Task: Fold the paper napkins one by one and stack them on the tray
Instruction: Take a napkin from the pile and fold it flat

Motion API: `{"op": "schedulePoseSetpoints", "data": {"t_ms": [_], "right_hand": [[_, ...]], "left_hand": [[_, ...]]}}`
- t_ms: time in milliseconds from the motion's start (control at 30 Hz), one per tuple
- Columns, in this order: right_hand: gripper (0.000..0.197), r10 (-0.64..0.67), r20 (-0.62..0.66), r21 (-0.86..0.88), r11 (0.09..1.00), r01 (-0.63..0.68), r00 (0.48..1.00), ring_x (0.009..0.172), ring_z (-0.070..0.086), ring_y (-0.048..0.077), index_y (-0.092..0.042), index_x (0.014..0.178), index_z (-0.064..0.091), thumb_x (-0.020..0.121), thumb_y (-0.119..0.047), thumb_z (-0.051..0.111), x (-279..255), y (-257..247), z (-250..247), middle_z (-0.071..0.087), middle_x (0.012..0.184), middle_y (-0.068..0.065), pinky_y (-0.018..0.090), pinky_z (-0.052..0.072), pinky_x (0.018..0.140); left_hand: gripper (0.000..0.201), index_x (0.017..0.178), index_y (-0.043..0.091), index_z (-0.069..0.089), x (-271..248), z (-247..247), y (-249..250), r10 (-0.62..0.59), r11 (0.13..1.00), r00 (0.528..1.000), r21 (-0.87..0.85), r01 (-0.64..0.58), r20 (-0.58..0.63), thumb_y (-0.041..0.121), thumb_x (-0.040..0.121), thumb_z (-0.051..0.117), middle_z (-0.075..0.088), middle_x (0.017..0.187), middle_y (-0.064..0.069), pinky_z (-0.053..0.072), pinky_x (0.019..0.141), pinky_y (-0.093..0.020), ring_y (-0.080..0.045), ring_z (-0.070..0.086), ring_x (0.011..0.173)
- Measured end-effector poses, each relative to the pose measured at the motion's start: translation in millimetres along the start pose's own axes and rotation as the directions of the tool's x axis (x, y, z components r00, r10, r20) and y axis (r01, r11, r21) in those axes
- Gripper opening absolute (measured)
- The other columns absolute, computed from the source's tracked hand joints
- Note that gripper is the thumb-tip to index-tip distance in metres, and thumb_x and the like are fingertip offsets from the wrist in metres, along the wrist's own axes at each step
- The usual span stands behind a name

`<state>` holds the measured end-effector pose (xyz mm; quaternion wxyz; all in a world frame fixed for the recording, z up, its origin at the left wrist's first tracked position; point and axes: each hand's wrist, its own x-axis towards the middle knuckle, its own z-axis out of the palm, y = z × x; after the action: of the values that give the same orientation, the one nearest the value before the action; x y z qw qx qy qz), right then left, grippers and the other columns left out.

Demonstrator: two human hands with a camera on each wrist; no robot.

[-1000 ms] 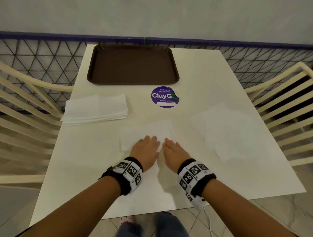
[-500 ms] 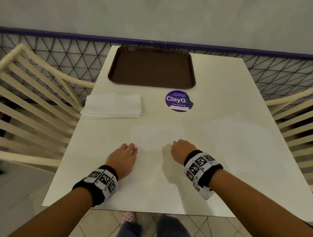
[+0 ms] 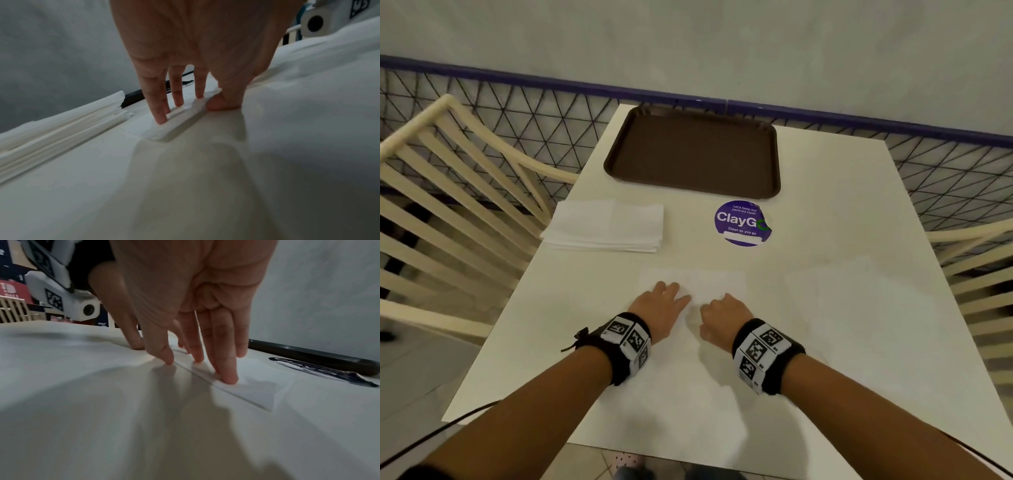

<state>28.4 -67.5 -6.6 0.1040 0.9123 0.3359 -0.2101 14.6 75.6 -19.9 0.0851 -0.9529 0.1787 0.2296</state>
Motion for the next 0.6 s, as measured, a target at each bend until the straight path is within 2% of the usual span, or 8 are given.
{"op": "schedulePoseSetpoints", "data": {"t_ms": [133,200,300,367,400,467,533,600], "right_hand": [[0.033,-0.062,0.009,-0.101,0.993,0.062,0.998,0.110,0.055,0.031,0.000,0.124,0.050,0.097,-0.005,0.031,-0.7,-3.3,0.9,0.058,0.119,0.016,0.047,0.033,0.103],[0.029,-0.081,0.019,-0.158,0.984,0.083,0.997,0.099,0.061,0.026,-0.001,0.118,0.057,0.094,-0.012,0.046,-2.8,-8.5,-1.1,0.063,0.107,0.013,0.045,0.043,0.093],[0.036,-0.023,-0.069,-0.104,0.994,0.016,0.997,0.041,0.058,0.013,-0.007,0.062,0.073,0.036,-0.027,0.089,-2.5,-10.0,-2.4,0.060,0.048,0.001,0.033,0.053,0.049],[0.032,-0.043,-0.051,-0.117,0.992,0.037,0.998,0.054,0.064,0.018,-0.001,0.077,0.072,0.056,-0.022,0.082,0.0,-10.2,-6.4,0.065,0.061,0.006,0.042,0.056,0.062],[0.029,-0.050,-0.019,-0.105,0.993,0.048,0.999,0.074,0.066,0.024,0.005,0.098,0.066,0.080,-0.016,0.064,-0.7,-10.9,-11.5,0.068,0.081,0.013,0.051,0.052,0.079],[0.036,-0.048,-0.140,-0.051,0.998,0.041,0.989,0.086,0.064,0.029,0.010,0.108,0.058,0.093,-0.011,0.033,-1.6,-11.9,-13.6,0.066,0.093,0.018,0.061,0.043,0.090],[0.037,0.026,-0.084,-0.029,0.999,-0.028,0.996,0.088,0.063,0.028,0.007,0.109,0.057,0.094,-0.014,0.031,-4.3,-12.3,-12.3,0.064,0.096,0.018,0.060,0.040,0.094],[0.035,-0.027,0.033,-0.154,0.987,0.032,0.999,0.105,0.057,0.032,0.004,0.128,0.043,0.097,-0.009,0.032,-5.6,-8.4,-6.7,0.056,0.117,0.018,0.059,0.027,0.104]], "left_hand": [[0.056,0.146,0.014,0.016,4.3,2.8,5.4,-0.032,0.999,0.999,0.006,0.033,-0.014,0.011,0.094,0.037,0.022,0.146,-0.014,0.042,0.094,-0.033,-0.031,0.032,0.128],[0.057,0.145,0.015,0.019,3.6,4.2,6.4,-0.046,0.999,0.999,-0.005,0.046,0.004,0.021,0.092,0.041,0.024,0.144,-0.013,0.042,0.094,-0.033,-0.030,0.033,0.127],[0.062,0.126,0.015,0.053,1.7,1.9,7.7,-0.047,0.999,0.997,0.007,0.048,-0.062,0.039,0.070,0.068,0.051,0.121,-0.018,0.051,0.067,-0.030,-0.032,0.056,0.100],[0.059,0.083,0.017,0.073,8.3,7.3,5.7,-0.050,0.997,0.987,0.045,0.058,-0.154,0.033,0.027,0.087,0.066,0.077,-0.011,0.041,0.037,-0.019,-0.023,0.061,0.057],[0.055,0.070,0.018,0.073,14.6,10.3,3.5,-0.037,0.997,0.979,0.055,0.049,-0.202,0.026,0.017,0.088,0.063,0.065,-0.009,0.036,0.032,-0.015,-0.020,0.057,0.046],[0.046,0.057,0.018,0.070,21.8,13.3,-0.4,-0.024,0.997,0.969,0.068,0.042,-0.245,0.020,0.015,0.088,0.059,0.055,-0.005,0.030,0.031,-0.011,-0.016,0.052,0.038],[0.040,0.063,0.016,0.070,10.4,-10.7,4.1,0.003,0.994,0.983,0.110,0.017,-0.181,0.023,0.029,0.090,0.061,0.061,-0.006,0.035,0.034,-0.014,-0.017,0.056,0.044],[0.030,0.107,0.008,0.063,4.5,-24.2,2.2,0.056,0.996,0.998,0.071,-0.057,0.010,0.019,0.080,0.068,0.060,0.103,-0.016,0.050,0.064,-0.027,-0.026,0.063,0.085]]}}
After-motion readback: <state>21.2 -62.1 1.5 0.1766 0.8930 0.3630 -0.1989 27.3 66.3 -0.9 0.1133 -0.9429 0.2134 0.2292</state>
